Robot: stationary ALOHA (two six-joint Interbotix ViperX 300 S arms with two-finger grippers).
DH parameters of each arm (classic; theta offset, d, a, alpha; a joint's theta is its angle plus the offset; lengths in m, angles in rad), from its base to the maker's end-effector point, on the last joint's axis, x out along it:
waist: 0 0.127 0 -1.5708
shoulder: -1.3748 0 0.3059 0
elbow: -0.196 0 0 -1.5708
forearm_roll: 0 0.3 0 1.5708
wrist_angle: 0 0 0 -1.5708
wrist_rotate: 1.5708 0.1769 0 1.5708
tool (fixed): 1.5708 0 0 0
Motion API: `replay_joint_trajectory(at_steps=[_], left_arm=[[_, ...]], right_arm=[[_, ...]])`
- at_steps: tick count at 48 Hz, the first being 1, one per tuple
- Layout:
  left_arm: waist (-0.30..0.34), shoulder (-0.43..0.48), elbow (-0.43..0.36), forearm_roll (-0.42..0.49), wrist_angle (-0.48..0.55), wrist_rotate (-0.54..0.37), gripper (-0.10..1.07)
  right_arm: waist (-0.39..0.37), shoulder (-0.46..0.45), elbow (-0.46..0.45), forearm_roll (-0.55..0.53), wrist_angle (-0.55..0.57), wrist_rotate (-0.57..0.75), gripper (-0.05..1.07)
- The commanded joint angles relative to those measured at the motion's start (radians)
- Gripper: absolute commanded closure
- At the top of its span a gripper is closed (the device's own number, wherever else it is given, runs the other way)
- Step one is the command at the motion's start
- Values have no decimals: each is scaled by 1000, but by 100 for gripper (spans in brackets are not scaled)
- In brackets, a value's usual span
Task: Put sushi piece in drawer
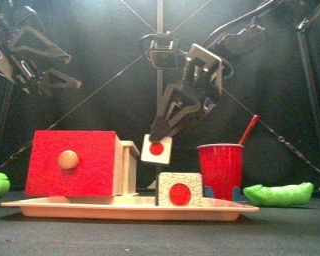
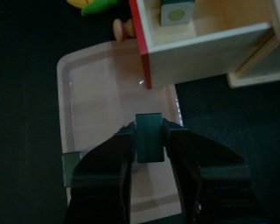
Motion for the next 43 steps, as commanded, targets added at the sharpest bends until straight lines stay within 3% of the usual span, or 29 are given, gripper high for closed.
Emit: replay_joint_trajectory(at_steps=[1, 17, 24, 34, 43], left_arm=[[2, 3, -12, 0, -9, 0, 2], [3, 3, -12, 0, -9, 2, 2], [2, 3, -12, 0, -9, 2, 2], [3, 3, -12, 0, -9, 2, 2], [3, 3, -12, 0, -9, 0, 2]], right_arm=[[-17, -51, -41, -3, -25, -3, 40], [-58, -57, -143, -43, -63, -5, 40], [-78, -41, -164, -57, -152, -5, 40], [-103, 17, -169, -58, -288, -3, 40], [-104, 97, -206, -58, -310, -2, 39]])
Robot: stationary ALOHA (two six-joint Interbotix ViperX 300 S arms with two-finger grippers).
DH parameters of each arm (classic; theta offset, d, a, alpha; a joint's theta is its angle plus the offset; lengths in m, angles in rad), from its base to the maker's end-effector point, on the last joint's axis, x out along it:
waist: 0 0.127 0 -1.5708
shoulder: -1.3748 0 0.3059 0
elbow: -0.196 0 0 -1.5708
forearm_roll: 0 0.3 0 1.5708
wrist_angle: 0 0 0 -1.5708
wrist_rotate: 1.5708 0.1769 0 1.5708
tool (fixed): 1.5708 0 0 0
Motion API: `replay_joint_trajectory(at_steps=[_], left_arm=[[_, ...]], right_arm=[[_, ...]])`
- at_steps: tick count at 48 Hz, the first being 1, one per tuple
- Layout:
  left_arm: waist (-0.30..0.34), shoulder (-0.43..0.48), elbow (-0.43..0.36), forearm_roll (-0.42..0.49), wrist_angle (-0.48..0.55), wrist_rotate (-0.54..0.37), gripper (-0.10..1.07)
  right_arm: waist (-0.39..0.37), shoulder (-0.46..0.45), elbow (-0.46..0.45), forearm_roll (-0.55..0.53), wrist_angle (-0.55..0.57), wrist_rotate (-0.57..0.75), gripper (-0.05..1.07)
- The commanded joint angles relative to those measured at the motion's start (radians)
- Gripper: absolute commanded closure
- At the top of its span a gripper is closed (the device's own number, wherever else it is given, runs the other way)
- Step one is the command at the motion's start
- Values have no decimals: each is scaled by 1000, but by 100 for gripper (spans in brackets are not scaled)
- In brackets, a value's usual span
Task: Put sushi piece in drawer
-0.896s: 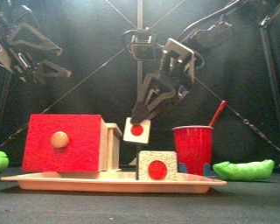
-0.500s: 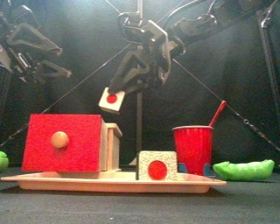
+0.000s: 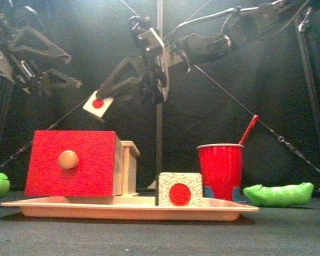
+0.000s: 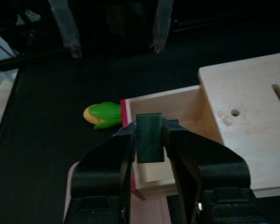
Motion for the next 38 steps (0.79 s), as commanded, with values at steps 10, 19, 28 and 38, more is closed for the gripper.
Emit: replay_joint_trajectory(at_steps=[10, 19, 28, 38], left_arm=[[2, 2, -8, 0, -9, 0, 2], [2, 2, -5, 0, -9, 0, 2], [2, 2, -6, 0, -9, 0, 2], [2, 2, -5, 0, -9, 0, 2]], right_arm=[[-3, 52, -81, 6, -14, 2, 37], [-3, 84, -107, 6, -14, 2, 30], [2, 100, -127, 2, -8, 2, 20], [3, 100, -129, 2, 5, 2, 16]])
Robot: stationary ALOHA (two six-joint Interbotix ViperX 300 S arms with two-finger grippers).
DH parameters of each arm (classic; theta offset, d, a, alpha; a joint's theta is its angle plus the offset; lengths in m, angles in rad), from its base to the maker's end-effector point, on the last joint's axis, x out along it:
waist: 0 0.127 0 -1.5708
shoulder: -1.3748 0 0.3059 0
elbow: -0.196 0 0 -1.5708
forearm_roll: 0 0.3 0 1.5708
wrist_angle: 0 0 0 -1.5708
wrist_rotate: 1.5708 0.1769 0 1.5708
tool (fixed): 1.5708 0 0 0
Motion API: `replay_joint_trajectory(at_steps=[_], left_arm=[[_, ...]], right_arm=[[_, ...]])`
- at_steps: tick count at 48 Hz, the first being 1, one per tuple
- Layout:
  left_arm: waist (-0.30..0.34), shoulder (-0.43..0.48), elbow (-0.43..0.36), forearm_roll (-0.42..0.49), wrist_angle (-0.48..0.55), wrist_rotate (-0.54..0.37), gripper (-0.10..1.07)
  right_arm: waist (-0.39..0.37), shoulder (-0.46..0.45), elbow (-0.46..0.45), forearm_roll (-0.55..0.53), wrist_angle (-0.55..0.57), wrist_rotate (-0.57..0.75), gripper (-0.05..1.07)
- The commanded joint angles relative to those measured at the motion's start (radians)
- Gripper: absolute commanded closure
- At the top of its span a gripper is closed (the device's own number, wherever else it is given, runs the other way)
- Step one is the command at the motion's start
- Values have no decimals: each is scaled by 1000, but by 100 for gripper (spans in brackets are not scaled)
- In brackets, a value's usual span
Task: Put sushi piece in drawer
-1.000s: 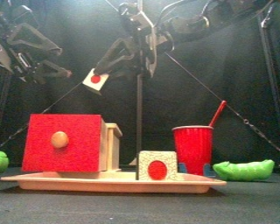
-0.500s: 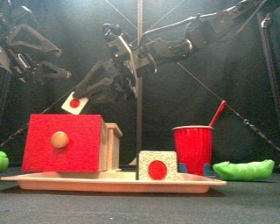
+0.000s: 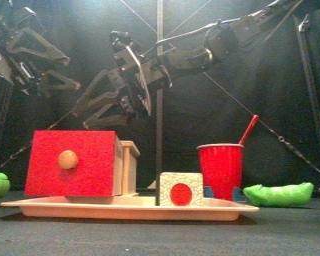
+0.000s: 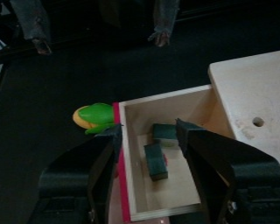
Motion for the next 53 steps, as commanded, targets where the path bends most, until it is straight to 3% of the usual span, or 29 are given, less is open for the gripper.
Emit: replay_joint_trajectory(at_steps=[1, 53], left_arm=[[3, 3, -12, 0, -9, 0, 2], [3, 3, -12, -5, -9, 0, 2]], right_arm=[[2, -25, -26, 0, -2, 0, 16], [9, -40, -31, 0, 9, 0, 16]])
